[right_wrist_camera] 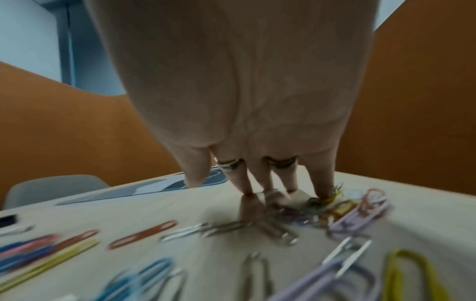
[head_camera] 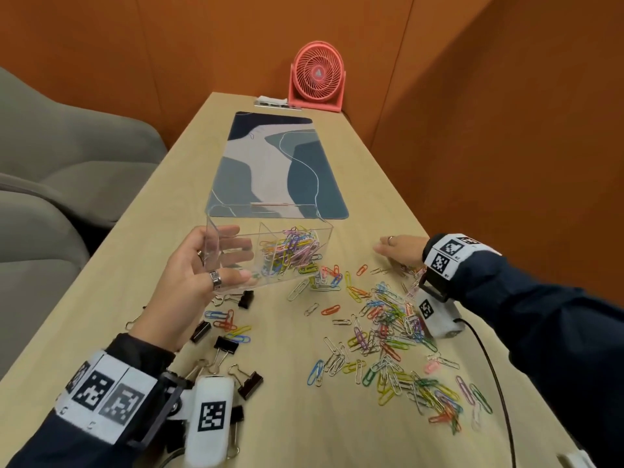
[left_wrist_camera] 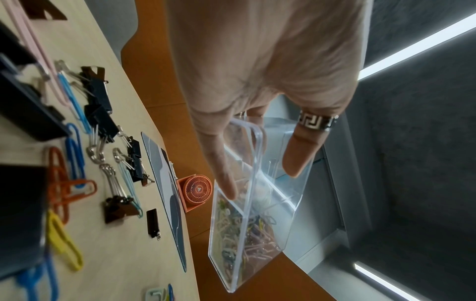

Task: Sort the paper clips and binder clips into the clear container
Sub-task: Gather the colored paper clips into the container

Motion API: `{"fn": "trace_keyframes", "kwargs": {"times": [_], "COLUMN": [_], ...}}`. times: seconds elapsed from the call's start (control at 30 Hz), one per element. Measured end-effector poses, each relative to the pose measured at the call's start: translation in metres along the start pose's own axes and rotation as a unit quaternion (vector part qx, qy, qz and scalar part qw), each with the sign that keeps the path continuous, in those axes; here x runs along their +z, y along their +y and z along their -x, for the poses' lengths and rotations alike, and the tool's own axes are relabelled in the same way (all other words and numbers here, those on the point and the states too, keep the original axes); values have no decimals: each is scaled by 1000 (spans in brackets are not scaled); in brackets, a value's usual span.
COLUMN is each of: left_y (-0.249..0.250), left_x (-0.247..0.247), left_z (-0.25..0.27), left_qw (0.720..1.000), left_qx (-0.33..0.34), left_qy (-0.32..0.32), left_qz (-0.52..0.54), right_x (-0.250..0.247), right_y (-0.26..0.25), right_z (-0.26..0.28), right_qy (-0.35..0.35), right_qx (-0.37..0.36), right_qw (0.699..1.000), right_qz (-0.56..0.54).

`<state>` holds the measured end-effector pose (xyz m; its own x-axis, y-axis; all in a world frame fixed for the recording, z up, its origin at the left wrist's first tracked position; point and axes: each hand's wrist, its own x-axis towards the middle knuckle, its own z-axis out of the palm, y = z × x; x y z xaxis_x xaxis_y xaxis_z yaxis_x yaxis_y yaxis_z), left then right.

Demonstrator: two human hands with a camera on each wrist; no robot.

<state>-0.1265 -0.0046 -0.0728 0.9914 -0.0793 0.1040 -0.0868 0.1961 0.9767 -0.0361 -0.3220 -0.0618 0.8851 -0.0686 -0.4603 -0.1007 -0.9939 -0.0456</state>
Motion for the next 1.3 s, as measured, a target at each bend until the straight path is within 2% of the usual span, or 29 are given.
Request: {"fn": "trace_keyframes", "kwargs": {"times": [0.13,0.23,0.33,0.43,0.5,0.57,0.63,0.8,0.9,1.0,1.07,1.13,1.3], "left_y": [1,3,4,3,3,3,3,3,3,3,3,4,5], "left_x": [1,1,1,0,0,0,1,0,-1,-1,-1,-1,-2], "left_z": [0,2,3,3,3,3,3,4,3,3,4,4,3], "left_qw": [1000,1000,1000,1000,1000,1000,1000,1000,1000,1000,1000,1000,1000], "left_qx": [0,3,0,-2,-2,-1,1,4,6,6,10,13,16], "left_qy": [-7,-7,-5,-4,-2,-4,-7,-12,-15,-13,-8,-6,0], "left_qz": [-4,-3,1,6,5,4,5,8,5,5,6,3,3], "right_x": [10,14,7,-1,0,5,10,25,20,8,6,7,19], "right_y": [-15,-24,-21,-2,12,21,19,-9,-15,-18,-20,-29,-58], "right_z": [12,31,41,36,29,24,25,41,32,12,2,4,29], "right_qy": [-23,-39,4,82,73,33,11,-5,45,96,75,28,-26], "right_qx": [-25,-83,-118,-57,25,69,60,-41,-66,-19,14,12,-95], "right_qw": [999,994,993,993,995,995,997,999,996,993,996,999,993], "right_qz": [38,58,-12,-66,-70,-62,-43,-2,-42,-69,-46,-20,72]}}
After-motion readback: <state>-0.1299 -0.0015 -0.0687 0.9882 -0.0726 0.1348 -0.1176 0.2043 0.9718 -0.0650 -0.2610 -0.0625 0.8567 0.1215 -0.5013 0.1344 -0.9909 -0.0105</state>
